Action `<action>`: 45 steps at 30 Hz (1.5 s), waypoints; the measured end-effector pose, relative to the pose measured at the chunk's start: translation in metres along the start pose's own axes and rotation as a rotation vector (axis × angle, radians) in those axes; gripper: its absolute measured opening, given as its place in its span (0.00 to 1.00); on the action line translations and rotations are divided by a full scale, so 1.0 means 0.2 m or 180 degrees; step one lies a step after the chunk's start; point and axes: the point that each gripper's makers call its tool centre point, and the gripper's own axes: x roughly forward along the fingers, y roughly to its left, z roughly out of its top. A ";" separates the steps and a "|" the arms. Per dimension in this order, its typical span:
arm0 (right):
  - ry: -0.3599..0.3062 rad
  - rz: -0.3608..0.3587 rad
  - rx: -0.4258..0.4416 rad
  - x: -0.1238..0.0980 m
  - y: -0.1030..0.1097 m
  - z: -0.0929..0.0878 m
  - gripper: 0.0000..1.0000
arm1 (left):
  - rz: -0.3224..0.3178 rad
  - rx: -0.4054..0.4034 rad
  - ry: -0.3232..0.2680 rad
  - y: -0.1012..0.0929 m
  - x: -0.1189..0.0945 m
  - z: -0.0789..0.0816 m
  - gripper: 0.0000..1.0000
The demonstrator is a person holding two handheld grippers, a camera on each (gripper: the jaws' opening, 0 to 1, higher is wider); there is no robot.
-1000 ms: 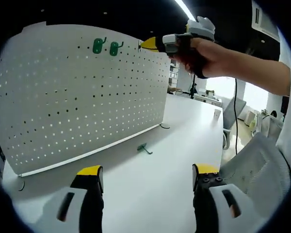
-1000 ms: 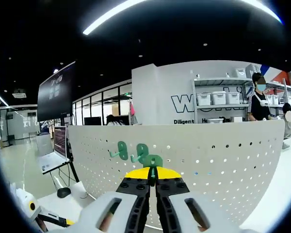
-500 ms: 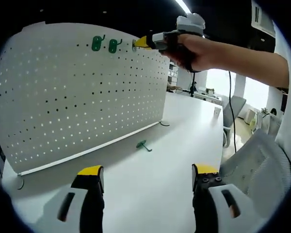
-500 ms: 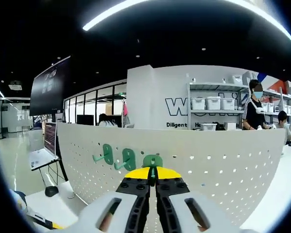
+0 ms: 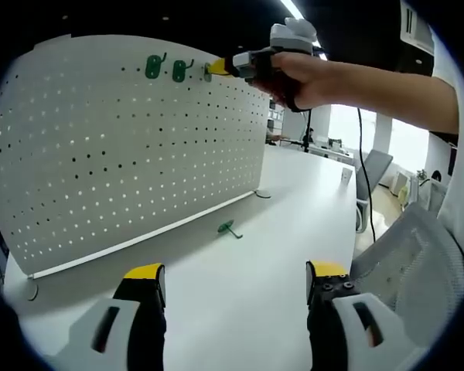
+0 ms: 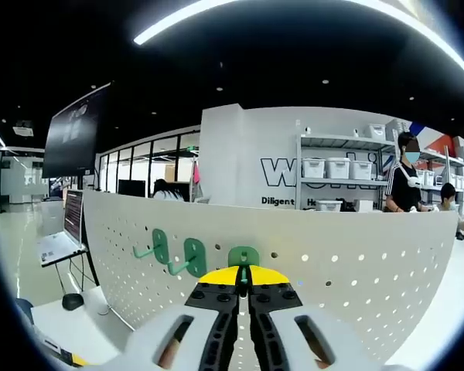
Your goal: Insert the hook assembly into the mounting plate slot until the hook locks in place.
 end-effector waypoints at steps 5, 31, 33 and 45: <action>-0.0011 0.0010 -0.0020 0.02 0.00 0.00 0.00 | -0.0004 -0.0007 0.0006 0.00 0.00 0.00 0.76; -0.0070 -0.0292 -0.0006 0.07 0.00 -0.02 0.01 | 0.0029 -0.0077 -0.0004 0.02 -0.01 0.00 0.74; -0.0072 -0.0351 0.0010 0.07 0.00 -0.02 0.01 | 0.0025 -0.0079 -0.0002 0.02 -0.01 0.00 0.74; -0.0108 -0.0693 0.0055 0.08 0.00 -0.02 0.01 | 0.0039 -0.0124 -0.0044 0.03 -0.03 0.00 0.74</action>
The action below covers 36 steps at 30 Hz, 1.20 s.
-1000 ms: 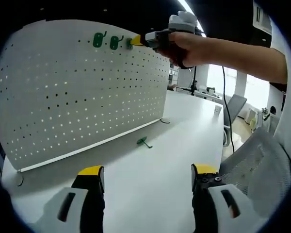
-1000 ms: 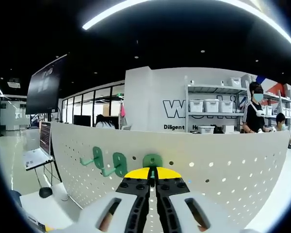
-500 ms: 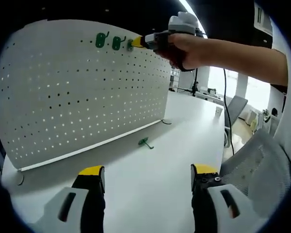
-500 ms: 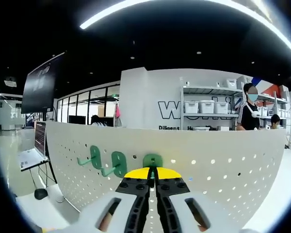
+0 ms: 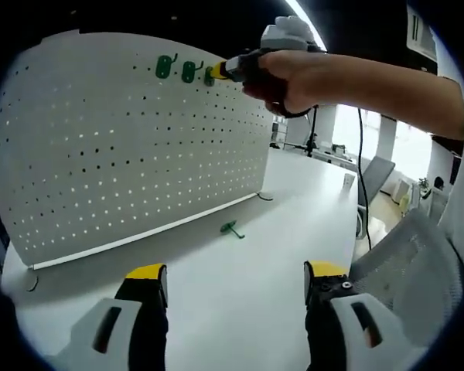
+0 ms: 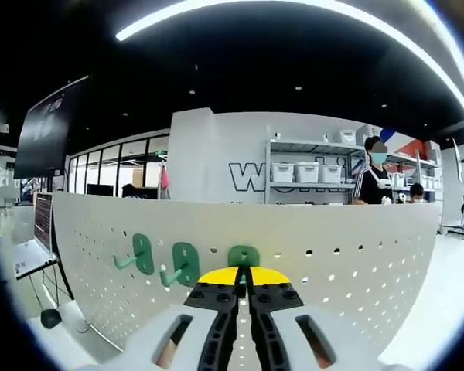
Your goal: Insert the hook assembly into the mounting plate slot until the hook locks in place.
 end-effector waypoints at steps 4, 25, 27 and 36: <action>-0.0014 -0.0045 0.0009 0.00 0.00 -0.01 0.02 | 0.0011 -0.0002 -0.0013 0.00 0.00 0.00 0.74; 0.0026 0.0194 -0.0310 -0.02 0.01 0.00 0.06 | 0.0018 -0.0009 -0.0112 -0.01 -0.01 0.04 0.73; 0.0048 0.0234 -0.0344 -0.02 0.02 0.00 0.08 | 0.0023 -0.0010 -0.0111 0.00 -0.01 0.04 0.73; 0.0178 0.0359 -0.0353 -0.05 0.01 -0.06 0.29 | 0.0063 -0.0019 -0.0114 0.02 -0.02 0.04 0.73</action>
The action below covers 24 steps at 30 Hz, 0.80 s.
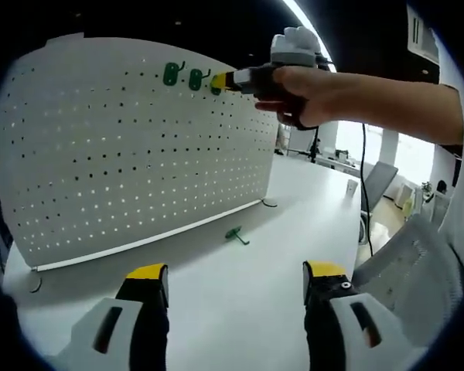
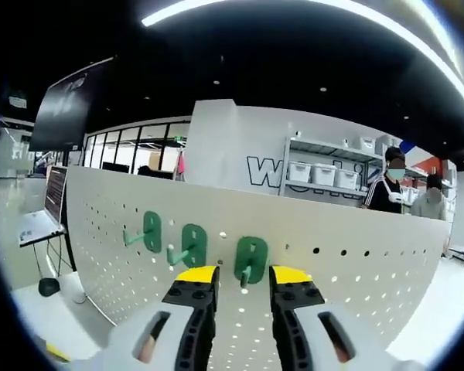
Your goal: Insert the hook assembly into the mounting plate slot until the hook locks in place.
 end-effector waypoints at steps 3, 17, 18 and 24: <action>0.0005 0.0034 -0.0003 -0.01 0.01 -0.01 0.32 | 0.0007 -0.0005 0.0000 0.00 0.00 0.00 0.73; 0.0081 0.0171 0.0070 0.00 0.08 -0.04 0.43 | 0.0029 -0.0011 0.0014 0.02 -0.01 -0.01 0.73; 0.0075 0.0176 0.0071 0.00 0.08 -0.04 0.43 | 0.0029 -0.0011 0.0013 0.02 -0.01 -0.01 0.73; -0.0026 0.0500 0.0097 -0.03 0.12 -0.05 0.43 | 0.0030 0.0015 0.0011 0.02 -0.01 0.00 0.73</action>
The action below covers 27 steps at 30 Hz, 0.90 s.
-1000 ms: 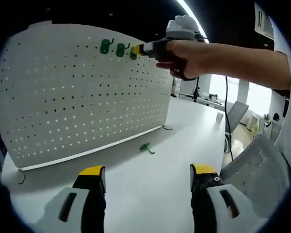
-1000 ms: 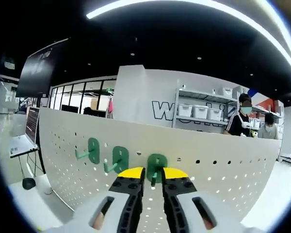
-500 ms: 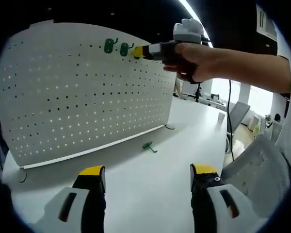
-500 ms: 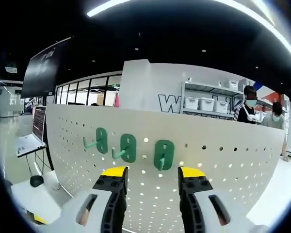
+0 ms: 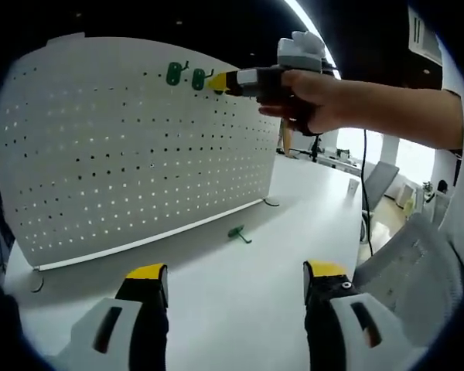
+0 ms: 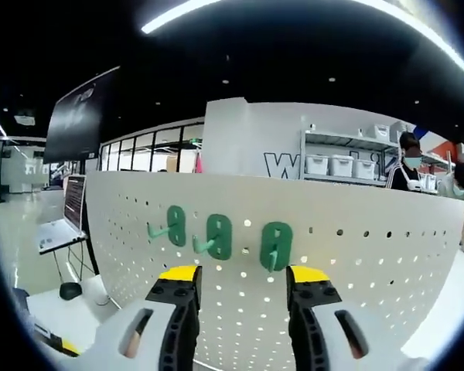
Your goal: Insert the hook assembly into the mounting plate slot until the hook locks in place.
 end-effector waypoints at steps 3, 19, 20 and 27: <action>-0.0081 0.0141 0.0087 -0.03 0.00 -0.01 0.46 | 0.0005 -0.0019 -0.0003 0.00 0.00 0.00 0.74; -0.0099 0.0498 0.0062 -0.13 0.04 -0.07 0.50 | -0.0012 -0.0001 0.0010 0.01 0.01 0.00 0.74; -0.0089 0.0501 0.0061 -0.14 0.04 -0.09 0.50 | -0.0015 0.0003 0.0014 0.00 0.01 0.00 0.74; 0.0011 0.0553 0.0111 -0.24 0.05 -0.18 0.51 | -0.0028 0.0013 0.0020 0.00 0.01 0.00 0.74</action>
